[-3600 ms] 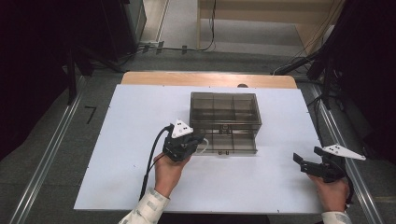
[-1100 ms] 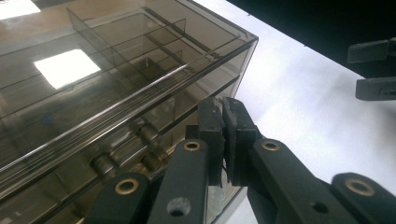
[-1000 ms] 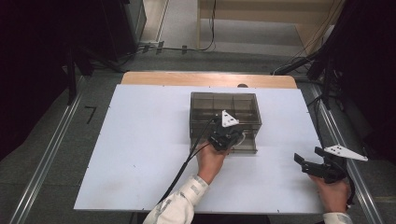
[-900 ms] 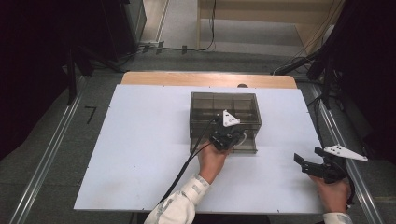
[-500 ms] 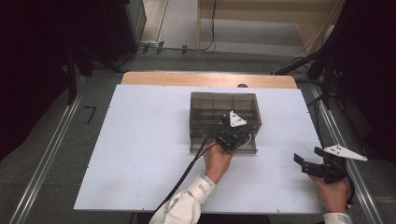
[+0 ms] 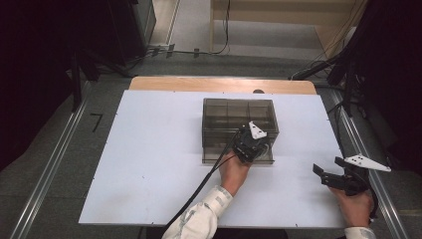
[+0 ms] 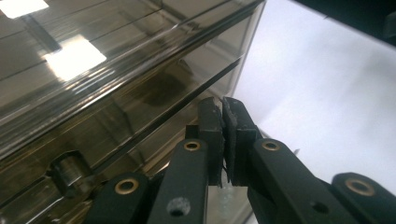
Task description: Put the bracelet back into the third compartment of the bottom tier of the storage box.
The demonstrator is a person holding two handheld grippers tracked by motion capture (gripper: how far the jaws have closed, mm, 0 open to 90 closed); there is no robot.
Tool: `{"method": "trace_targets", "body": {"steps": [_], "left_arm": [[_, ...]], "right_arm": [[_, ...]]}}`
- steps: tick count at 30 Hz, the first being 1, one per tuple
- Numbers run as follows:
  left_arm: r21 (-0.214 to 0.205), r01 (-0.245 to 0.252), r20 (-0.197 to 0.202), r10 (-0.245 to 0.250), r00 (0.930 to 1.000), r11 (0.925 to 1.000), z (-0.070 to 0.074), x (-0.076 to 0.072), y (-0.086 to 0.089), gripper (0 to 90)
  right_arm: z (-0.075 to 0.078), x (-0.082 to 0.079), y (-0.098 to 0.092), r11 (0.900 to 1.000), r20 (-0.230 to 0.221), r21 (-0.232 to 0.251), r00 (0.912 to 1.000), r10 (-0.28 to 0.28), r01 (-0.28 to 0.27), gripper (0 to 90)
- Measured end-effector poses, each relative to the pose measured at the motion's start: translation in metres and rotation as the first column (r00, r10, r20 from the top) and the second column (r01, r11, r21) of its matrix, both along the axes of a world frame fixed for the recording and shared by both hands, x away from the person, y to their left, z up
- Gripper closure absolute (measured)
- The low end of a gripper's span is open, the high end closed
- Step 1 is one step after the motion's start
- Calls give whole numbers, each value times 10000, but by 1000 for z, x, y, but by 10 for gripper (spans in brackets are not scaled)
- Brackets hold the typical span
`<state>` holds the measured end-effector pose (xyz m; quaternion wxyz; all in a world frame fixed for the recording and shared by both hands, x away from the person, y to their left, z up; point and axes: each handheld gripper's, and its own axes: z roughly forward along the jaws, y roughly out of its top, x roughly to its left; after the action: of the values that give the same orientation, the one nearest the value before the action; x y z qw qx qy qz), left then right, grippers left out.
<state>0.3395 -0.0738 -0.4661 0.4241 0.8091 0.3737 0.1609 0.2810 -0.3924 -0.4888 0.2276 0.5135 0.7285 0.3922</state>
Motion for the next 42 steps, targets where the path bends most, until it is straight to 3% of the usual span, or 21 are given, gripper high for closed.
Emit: {"method": "trace_targets", "body": {"steps": [6,15,20,24,29,37,42], "left_arm": [[515,-64,18,63,10000,9987,-9,1,-2,880],[807,38,-88,-31,10000,9967,-16,2,0,879],[696,249,-152,-239,9996,9973,-18,2,-1,862],[692,424,-266,-407,9988,9967,-18,-1,-2,703],[497,462,-280,-449,9986,9977,-19,-5,-2,643],[446,308,-255,-296,9992,9985,-20,-7,0,404],[411,358,-190,-351,9992,9985,-19,-9,2,315]], "right_arm": [[0,0,0,10000,2,-8,10000,1,-1,60],[0,0,0,10000,-1,-23,10000,6,-6,60],[0,0,0,10000,16,0,10000,20,-20,61],[-1,0,-1,10000,-10,-12,10000,1,-1,60],[-1,0,-1,10000,-11,-16,10000,25,-25,61],[-1,1,0,10000,-33,-19,10000,28,-28,61],[-2,2,1,10000,-36,-64,10000,74,-75,61]]}}
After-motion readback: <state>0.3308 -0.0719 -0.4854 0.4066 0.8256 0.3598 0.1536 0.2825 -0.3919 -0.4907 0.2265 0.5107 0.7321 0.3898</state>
